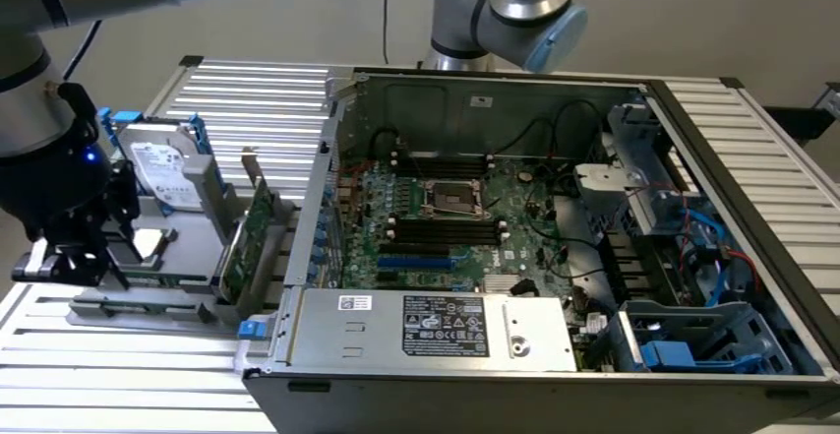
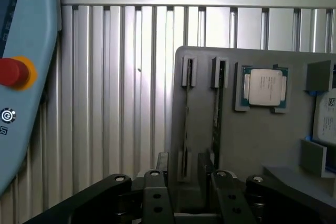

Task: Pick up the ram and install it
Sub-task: 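Pick up the ram and move it above insertion slot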

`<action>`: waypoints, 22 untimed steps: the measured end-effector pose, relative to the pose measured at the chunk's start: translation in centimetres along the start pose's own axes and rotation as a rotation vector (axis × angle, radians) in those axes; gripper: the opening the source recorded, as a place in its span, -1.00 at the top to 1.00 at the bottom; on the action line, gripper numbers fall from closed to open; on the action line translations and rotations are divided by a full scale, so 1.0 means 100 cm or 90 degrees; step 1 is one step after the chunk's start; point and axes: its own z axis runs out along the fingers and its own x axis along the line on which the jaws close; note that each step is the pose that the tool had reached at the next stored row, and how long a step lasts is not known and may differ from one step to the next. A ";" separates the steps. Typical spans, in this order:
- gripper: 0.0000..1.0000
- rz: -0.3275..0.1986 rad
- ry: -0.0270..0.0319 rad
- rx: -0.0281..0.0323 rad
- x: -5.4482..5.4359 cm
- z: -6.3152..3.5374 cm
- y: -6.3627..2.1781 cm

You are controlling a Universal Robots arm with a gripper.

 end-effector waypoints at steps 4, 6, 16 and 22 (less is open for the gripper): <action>0.27 -0.012 0.0005 0.0002 0.000 0.0072 0.0000; 0.27 -0.018 0.0008 0.0004 0.000 0.0109 0.0001; 0.27 -0.049 0.0022 0.0009 -0.001 0.0292 0.0053; 0.27 -0.066 0.0029 0.0013 -0.001 0.0405 0.0107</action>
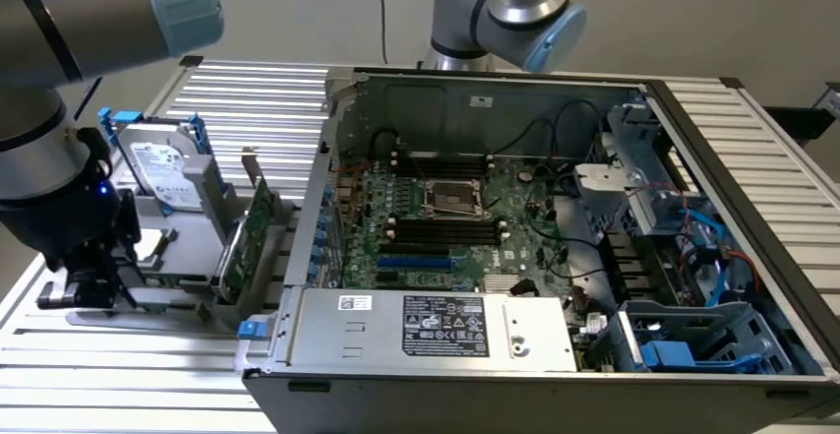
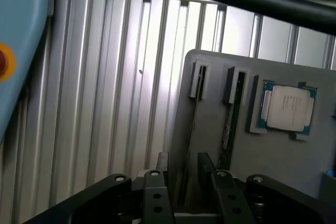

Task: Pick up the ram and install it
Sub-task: 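Pick up the ram and move it above insertion slot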

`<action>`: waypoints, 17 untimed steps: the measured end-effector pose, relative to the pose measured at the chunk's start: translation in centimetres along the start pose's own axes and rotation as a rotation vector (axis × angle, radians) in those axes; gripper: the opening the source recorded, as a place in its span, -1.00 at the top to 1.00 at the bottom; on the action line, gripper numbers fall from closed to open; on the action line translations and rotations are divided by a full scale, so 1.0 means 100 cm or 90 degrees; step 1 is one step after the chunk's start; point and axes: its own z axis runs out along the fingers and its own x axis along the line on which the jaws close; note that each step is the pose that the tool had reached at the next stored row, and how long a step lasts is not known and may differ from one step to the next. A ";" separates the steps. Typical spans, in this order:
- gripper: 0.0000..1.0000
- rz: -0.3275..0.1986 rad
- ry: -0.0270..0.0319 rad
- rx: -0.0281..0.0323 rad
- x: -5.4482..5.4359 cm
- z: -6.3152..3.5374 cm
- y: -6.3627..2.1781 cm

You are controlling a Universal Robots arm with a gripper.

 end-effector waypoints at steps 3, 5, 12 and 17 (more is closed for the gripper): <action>0.27 -0.006 0.0003 0.0008 0.000 0.0055 0.0020; 0.27 -0.008 0.0005 0.0017 -0.001 0.0091 0.0019; 0.27 -0.008 0.0005 0.0037 -0.002 0.0218 0.0013; 0.27 -0.008 -0.0007 0.0046 -0.006 0.0309 0.0005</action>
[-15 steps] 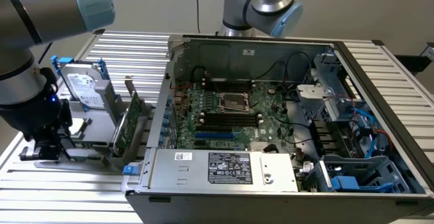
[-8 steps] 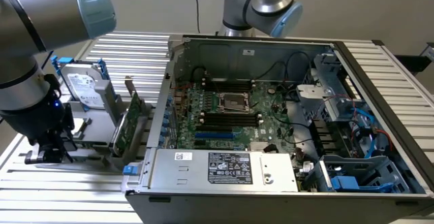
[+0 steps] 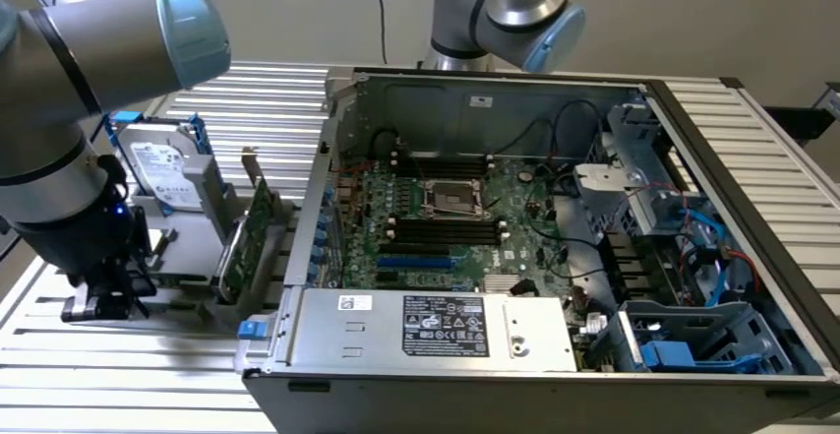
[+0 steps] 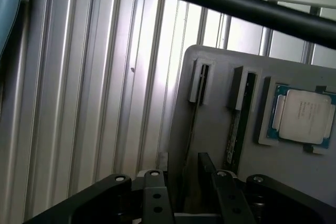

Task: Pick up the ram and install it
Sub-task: 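Pick up the ram and move it above insertion slot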

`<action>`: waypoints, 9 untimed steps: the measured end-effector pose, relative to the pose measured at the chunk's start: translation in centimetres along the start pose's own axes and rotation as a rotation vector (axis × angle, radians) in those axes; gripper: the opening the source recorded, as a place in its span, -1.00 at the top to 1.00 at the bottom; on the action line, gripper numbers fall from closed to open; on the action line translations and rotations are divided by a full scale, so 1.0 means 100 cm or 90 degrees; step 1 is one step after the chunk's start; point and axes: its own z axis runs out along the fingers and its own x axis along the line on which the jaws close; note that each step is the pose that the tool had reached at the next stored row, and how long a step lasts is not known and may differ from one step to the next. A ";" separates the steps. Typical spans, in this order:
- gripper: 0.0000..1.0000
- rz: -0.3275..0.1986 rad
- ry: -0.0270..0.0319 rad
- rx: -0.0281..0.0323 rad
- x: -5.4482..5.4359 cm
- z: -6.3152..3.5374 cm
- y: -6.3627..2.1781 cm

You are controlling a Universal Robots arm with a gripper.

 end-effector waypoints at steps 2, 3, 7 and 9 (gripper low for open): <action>0.27 0.000 -0.0001 0.0000 -0.001 0.0035 -0.0003; 0.27 0.001 -0.0001 0.0000 -0.002 0.0050 -0.0003; 0.27 0.019 -0.0008 -0.0003 -0.003 0.0080 0.0006; 0.27 0.034 -0.0013 -0.0006 -0.003 0.0086 0.0008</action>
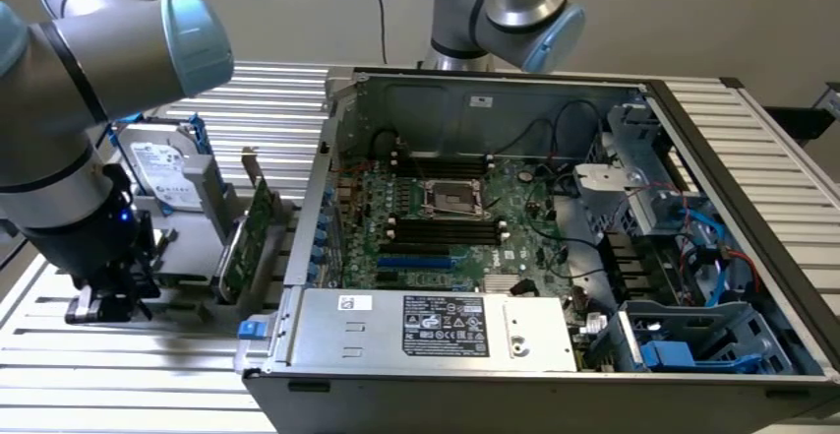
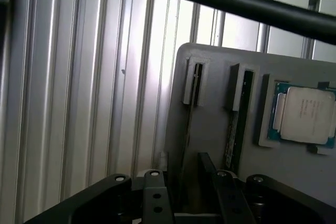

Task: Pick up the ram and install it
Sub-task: 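Pick up the ram and move it above insertion slot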

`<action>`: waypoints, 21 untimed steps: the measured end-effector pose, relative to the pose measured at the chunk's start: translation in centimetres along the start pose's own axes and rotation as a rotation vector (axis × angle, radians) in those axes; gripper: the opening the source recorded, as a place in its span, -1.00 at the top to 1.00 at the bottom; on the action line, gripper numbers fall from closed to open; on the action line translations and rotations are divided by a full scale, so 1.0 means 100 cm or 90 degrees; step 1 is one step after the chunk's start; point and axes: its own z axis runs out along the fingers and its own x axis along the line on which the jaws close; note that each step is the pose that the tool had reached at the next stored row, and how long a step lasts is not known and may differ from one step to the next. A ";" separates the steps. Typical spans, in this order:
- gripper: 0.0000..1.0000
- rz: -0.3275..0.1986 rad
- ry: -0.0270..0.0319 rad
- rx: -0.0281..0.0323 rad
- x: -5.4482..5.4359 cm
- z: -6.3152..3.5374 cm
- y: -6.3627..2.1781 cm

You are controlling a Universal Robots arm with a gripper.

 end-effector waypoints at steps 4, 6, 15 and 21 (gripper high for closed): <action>0.27 0.036 -0.0013 -0.0006 0.000 0.0013 0.0001; 0.27 0.054 -0.0019 -0.0010 0.000 0.0017 0.0000; 0.50 0.065 -0.0025 -0.0013 0.000 0.0022 0.0000; 0.72 0.065 -0.0031 -0.0031 0.001 0.0021 0.0001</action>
